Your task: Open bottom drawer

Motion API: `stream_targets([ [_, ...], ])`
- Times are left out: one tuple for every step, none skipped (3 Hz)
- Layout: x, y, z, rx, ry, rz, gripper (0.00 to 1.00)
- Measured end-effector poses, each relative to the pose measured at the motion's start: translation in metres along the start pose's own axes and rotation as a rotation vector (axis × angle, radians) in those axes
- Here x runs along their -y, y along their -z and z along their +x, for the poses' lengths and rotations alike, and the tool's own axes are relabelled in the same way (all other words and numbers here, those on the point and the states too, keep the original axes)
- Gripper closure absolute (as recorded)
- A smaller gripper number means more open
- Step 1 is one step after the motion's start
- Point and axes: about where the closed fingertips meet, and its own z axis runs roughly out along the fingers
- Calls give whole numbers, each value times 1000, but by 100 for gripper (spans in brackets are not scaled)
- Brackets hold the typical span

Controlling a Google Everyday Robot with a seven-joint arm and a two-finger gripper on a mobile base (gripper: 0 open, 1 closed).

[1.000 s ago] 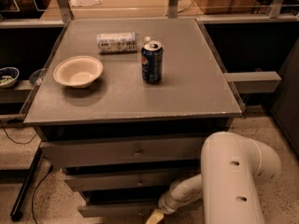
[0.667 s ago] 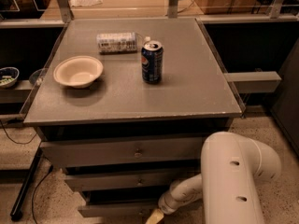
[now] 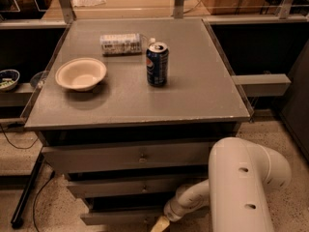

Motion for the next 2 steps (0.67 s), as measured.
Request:
stream_targets([
  [-2,1,1,11,17,-4,0],
  [3,-1,-7,6,13,-17,0],
])
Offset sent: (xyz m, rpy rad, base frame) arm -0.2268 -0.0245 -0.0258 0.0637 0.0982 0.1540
